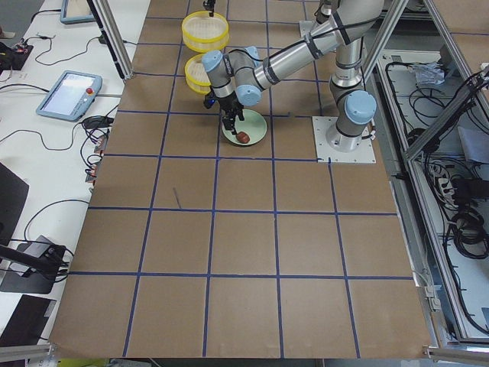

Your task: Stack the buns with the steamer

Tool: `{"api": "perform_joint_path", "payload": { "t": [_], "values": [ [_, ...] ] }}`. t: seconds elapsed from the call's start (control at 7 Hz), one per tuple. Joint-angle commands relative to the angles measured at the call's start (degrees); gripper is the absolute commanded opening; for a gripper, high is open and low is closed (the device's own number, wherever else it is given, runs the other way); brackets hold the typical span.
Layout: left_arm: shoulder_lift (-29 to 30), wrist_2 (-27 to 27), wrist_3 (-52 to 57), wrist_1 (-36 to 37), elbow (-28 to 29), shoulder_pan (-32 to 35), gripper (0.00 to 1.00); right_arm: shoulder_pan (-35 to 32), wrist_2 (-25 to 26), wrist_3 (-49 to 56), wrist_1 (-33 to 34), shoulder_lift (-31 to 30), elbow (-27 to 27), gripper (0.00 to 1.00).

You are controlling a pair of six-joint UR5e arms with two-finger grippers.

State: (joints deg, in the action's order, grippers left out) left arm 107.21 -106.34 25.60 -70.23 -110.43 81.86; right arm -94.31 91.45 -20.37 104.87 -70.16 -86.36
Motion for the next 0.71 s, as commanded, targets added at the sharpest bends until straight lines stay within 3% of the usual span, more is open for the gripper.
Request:
{"api": "perform_joint_path", "payload": {
  "t": [0.0, 0.14, 0.29, 0.43, 0.57],
  "values": [
    [0.80, -0.53, 2.35, 0.00, -1.37, -0.74, 0.83, -6.13, -0.04, -11.06, -0.02, 2.47, 0.66, 0.05],
    [1.16, -0.10, 2.18, 0.44, -1.54, -0.65, 0.57, -7.19, -0.39, -14.40, 0.68, 3.53, 0.92, 0.05],
    [1.25, 0.08, 2.18, 0.44, -1.55, -0.65, 0.23, -7.29, -0.74, -16.96, 0.60, 4.76, 1.80, 0.05],
    [1.25, 3.22, 2.26, 1.14, -1.37, -0.65, 0.01, -8.68, -0.74, -18.46, 0.68, 5.38, 2.15, 0.05],
    [1.16, 5.77, 2.35, 2.28, -0.85, -0.65, 0.00, -9.30, -0.74, -18.56, 0.68, 5.74, 2.07, 0.05]
  ]
}}
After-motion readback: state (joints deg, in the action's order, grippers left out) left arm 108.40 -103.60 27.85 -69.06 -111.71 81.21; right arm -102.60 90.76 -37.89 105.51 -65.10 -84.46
